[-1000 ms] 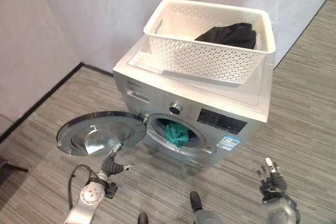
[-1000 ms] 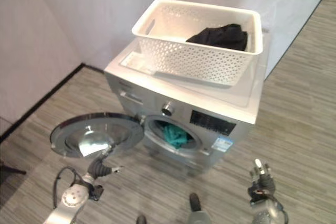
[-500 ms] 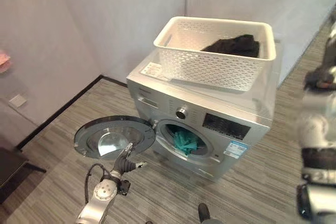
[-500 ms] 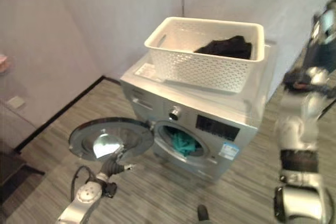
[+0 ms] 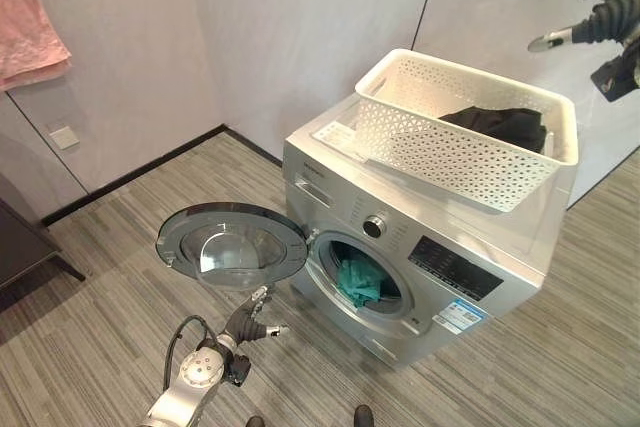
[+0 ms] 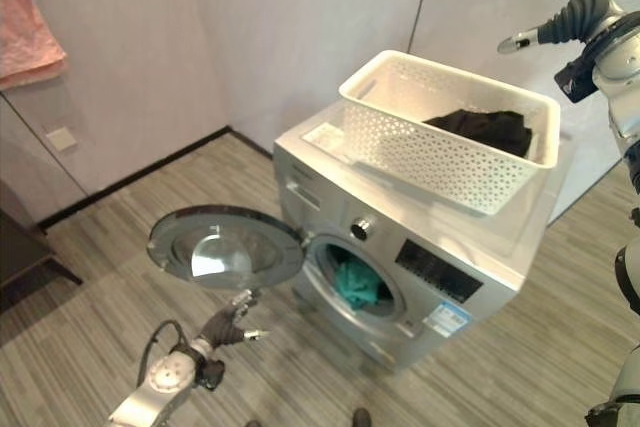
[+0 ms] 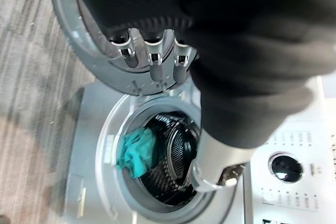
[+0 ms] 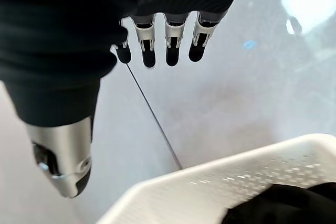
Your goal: Grab the laundry basket,head to the washer,open it,put in the laundry and shut it.
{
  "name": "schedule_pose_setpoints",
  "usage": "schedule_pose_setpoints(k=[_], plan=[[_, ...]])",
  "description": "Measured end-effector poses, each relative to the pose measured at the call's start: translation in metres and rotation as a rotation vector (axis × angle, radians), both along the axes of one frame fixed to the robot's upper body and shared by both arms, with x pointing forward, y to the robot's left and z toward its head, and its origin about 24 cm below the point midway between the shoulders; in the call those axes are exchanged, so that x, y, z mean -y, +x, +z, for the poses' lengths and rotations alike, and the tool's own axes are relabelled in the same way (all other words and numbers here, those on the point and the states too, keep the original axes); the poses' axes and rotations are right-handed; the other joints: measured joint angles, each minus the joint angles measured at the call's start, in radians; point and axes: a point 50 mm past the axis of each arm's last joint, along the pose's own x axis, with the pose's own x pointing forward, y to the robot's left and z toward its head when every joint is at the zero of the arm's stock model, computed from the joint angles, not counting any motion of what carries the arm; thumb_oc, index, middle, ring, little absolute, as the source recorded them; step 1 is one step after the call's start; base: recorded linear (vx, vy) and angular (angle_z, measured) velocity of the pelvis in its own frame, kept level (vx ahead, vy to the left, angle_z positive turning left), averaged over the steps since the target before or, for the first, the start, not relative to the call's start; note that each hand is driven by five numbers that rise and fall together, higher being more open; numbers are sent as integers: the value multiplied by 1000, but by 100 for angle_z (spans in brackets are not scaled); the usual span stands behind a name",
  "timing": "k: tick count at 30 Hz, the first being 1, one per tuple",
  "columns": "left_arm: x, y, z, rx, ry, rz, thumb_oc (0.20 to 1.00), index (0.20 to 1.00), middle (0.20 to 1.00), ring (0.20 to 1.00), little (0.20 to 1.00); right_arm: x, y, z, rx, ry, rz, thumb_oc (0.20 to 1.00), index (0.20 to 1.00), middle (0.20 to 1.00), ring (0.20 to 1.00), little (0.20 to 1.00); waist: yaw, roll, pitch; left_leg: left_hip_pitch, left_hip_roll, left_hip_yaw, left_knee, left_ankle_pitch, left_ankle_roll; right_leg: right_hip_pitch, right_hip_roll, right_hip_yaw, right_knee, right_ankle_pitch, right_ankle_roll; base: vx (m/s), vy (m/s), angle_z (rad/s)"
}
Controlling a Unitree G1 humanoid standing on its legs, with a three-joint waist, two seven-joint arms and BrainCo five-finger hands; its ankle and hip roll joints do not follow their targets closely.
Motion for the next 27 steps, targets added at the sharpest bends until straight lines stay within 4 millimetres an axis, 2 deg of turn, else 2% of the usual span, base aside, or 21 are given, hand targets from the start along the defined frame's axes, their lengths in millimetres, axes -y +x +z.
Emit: schedule_pose_setpoints(k=[5, 8, 14, 19, 27], plan=[[-1, -2, -1, -14, -2, -13, 1000, 1000, 1000, 1000, 1000, 17, 0, -20, -133, -100, -89, 1000, 1000, 1000, 1000, 1000, 1, 1, 0, -17, 1, -24, 0, 2, -3, -4, 2, -19, 7, -2, -3, 9, -20, 12], [-4, -5, -2, -21, 4, -12, 1000, 1000, 1000, 1000, 1000, 19, 2, -27, -172, -110, -107, 1000, 1000, 1000, 1000, 1000, 2, 1, 0, -17, 2, -22, 0, 1, -4, -5, 3, -19, 7, -3, -3, 4, -6, 1], [-22, -6, 0, -18, 37, 35, 1000, 1000, 1000, 1000, 1000, 40, -4, -48, -269, -132, -202, 1000, 1000, 1000, 1000, 1000, 22, -1, 1, -34, 15, -22, 0, 2, -7, -23, 16, -16, 2, -4, -7, 18, -17, -1], [-33, -23, -9, -68, 48, 97, 1000, 1000, 1000, 1000, 1000, 62, -14, -71, -329, -89, -282, 1000, 1000, 1000, 1000, 1000, 43, 5, 5, -37, 27, -28, 0, 1, -9, -23, 27, -24, -1, -7, -14, 39, -15, 2], [-29, -24, -12, -88, 42, 73, 1000, 1000, 1000, 1000, 1000, 87, -30, -81, -366, -46, -410, 1000, 1000, 1000, 1000, 1000, 87, 14, 12, -68, 26, -54, 0, 9, -21, -34, 30, -53, 2, -6, -17, 38, -17, 11]])
